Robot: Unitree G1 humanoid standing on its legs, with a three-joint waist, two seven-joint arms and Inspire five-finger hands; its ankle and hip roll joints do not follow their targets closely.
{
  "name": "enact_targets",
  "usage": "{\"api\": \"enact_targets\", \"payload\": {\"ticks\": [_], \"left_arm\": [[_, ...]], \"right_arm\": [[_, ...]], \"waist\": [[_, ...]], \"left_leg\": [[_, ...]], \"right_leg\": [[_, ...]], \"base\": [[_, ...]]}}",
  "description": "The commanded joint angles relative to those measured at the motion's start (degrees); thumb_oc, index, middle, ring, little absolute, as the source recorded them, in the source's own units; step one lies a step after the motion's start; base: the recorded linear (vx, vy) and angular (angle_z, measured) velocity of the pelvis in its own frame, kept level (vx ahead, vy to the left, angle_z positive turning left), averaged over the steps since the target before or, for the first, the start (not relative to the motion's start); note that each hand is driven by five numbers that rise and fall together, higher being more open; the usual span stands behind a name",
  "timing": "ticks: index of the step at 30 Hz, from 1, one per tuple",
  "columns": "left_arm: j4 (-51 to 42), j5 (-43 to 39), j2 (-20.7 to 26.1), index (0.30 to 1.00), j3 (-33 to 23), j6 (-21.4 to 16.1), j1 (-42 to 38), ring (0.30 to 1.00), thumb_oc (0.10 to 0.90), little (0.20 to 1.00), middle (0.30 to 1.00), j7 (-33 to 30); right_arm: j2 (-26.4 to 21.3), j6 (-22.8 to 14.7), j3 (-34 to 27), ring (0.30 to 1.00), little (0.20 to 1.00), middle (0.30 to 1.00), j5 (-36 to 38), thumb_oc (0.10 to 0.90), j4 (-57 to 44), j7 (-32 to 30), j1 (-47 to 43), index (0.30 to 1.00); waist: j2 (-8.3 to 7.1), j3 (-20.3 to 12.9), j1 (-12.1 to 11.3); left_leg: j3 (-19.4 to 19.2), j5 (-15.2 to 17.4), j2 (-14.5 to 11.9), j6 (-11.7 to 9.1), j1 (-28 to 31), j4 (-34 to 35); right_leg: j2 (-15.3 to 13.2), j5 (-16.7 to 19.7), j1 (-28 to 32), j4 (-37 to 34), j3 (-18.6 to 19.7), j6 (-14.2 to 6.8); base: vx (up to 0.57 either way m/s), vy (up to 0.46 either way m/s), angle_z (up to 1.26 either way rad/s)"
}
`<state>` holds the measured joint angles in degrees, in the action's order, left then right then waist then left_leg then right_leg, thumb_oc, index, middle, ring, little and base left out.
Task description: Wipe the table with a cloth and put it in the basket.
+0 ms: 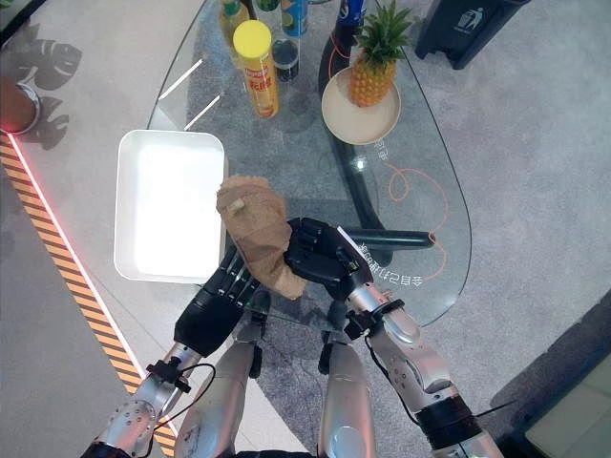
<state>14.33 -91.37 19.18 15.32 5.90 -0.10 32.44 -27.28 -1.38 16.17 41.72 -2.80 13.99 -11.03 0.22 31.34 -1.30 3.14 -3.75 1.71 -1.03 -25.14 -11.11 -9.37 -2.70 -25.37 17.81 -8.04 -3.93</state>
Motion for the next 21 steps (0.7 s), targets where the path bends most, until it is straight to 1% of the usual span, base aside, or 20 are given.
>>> {"api": "enact_targets", "payload": {"ticks": [1,4,6,10,12,13,14,15,16,18,21], "left_arm": [[-10.1,-3.9,1.7,0.900,-0.4,0.4,1.6,0.900,0.800,0.900,0.900,5.6],[-10.9,-5.2,2.5,0.900,-0.4,0.3,0.9,0.900,0.800,0.900,0.900,7.4],[-11.9,-5.7,3.1,0.900,-0.4,0.9,0.5,0.900,0.800,0.900,0.900,8.6],[-14.0,-5.0,4.7,0.900,0.3,0.8,-0.2,0.900,0.800,0.900,0.900,9.0],[-14.4,-3.9,5.1,0.900,0.8,0.2,-0.5,0.900,0.800,0.900,0.900,8.7],[-15.0,-3.1,5.5,0.900,1.2,-0.8,-0.9,0.900,0.800,0.900,0.900,7.6],[-15.2,-2.3,5.7,0.900,1.4,-1.6,-1.1,0.900,0.800,0.900,0.900,6.7],[-15.6,-0.1,6.2,0.900,2.0,-3.4,-1.7,0.900,0.800,0.900,0.900,5.2],[-15.8,0.7,6.4,0.900,2.5,-4.0,-2.0,0.900,0.800,0.900,0.900,5.0],[-16.4,1.1,6.7,0.900,3.0,-4.5,-2.6,0.900,0.800,0.900,0.900,4.7],[-17.4,3.2,7.2,0.900,4.3,-4.9,-3.4,0.900,0.800,0.900,0.900,4.3]], "right_arm": [[-1.1,-6.8,0.9,0.300,0.200,0.300,2.6,0.100,-14.0,6.3,-2.3,0.300],[-2.0,-7.1,1.4,0.300,0.200,0.300,2.5,0.100,-13.2,5.8,-2.5,0.300],[-2.5,-7.2,1.9,0.300,0.200,0.300,2.3,0.100,-13.1,5.3,-2.5,0.300],[-3.5,-7.3,3.1,0.300,0.200,0.300,1.5,0.100,-13.3,5.3,-2.6,0.300],[-3.8,-6.6,3.8,0.300,0.200,0.300,1.2,0.100,-13.4,6.0,-2.8,0.300],[-3.9,-5.6,4.5,0.300,0.200,0.300,0.6,0.100,-13.7,6.3,-3.1,0.300],[-4.1,-5.4,5.0,0.300,0.200,0.300,0.1,0.100,-13.6,6.4,-3.2,0.300],[-4.4,-4.1,6.3,0.300,0.200,0.300,-1.5,0.100,-14.0,6.5,-3.6,0.300],[-4.6,-3.4,7.1,0.300,0.200,0.300,-2.1,0.100,-14.4,6.4,-3.8,0.300],[-4.9,-1.8,8.6,0.300,0.200,0.300,-3.7,0.100,-14.3,6.5,-4.1,0.300],[-5.6,-1.0,10.7,0.300,0.200,0.300,-6.1,0.100,-13.7,5.9,-4.7,0.300]], "waist": [[-0.84,-1.6,-0.1],[-1.10,-1.6,-0.1],[-1.25,-1.6,-0.1],[-1.21,-1.6,-0.1],[-1.21,-1.6,0.0],[-1.21,-1.6,0.0],[-1.17,-1.6,0.0],[-1.11,-1.6,0.0],[-1.06,-1.6,0.0],[-0.91,-1.6,0.0],[-0.71,-1.6,0.0]], "left_leg": [[-6.5,2.4,-0.9,2.8,-1.4,-5.8],[-6.5,2.2,-0.9,2.7,-1.8,-5.9],[-6.4,2.1,-1.0,2.6,-2.2,-6.0],[-6.4,1.8,-0.9,2.6,-2.7,-6.0],[-6.4,1.8,-0.8,2.6,-2.9,-6.3],[-6.3,1.8,-0.8,2.6,-3.2,-6.5],[-6.3,1.8,-0.7,2.6,-3.4,-6.5],[-6.3,1.8,-0.7,2.6,-3.7,-6.7],[-6.4,1.8,-0.7,2.7,-3.9,-6.9],[-6.4,1.8,-0.5,2.7,-4.2,-7.2],[-6.5,1.6,-0.3,2.8,-4.5,-7.1]], "right_leg": [[3.0,5.4,1.3,-2.9,0.9,1.6],[3.0,5.5,1.3,-3.1,0.9,1.6],[3.1,5.6,1.0,-3.1,1.0,1.6],[3.2,5.8,0.6,-3.1,1.2,1.7],[3.2,5.9,0.4,-3.0,1.3,1.8],[3.2,5.9,0.2,-2.8,1.4,1.8],[3.2,5.9,0.0,-2.8,1.4,1.8],[3.2,5.9,-0.4,-2.6,1.5,1.9],[3.2,5.9,-0.6,-2.5,1.6,1.9],[3.2,5.9,-0.9,-2.4,1.7,1.9],[3.2,6.1,-1.1,-2.6,1.9,2.0]], "base": [[0.00,-0.011,-0.07],[-0.01,-0.015,-0.05],[0.00,0.000,0.00],[0.00,0.000,0.00],[0.00,0.000,0.00],[0.00,0.000,0.00],[0.00,0.000,0.00],[0.00,0.000,0.00],[-0.01,0.034,-0.01],[0.00,0.016,0.00],[0.00,0.038,0.00]]}}
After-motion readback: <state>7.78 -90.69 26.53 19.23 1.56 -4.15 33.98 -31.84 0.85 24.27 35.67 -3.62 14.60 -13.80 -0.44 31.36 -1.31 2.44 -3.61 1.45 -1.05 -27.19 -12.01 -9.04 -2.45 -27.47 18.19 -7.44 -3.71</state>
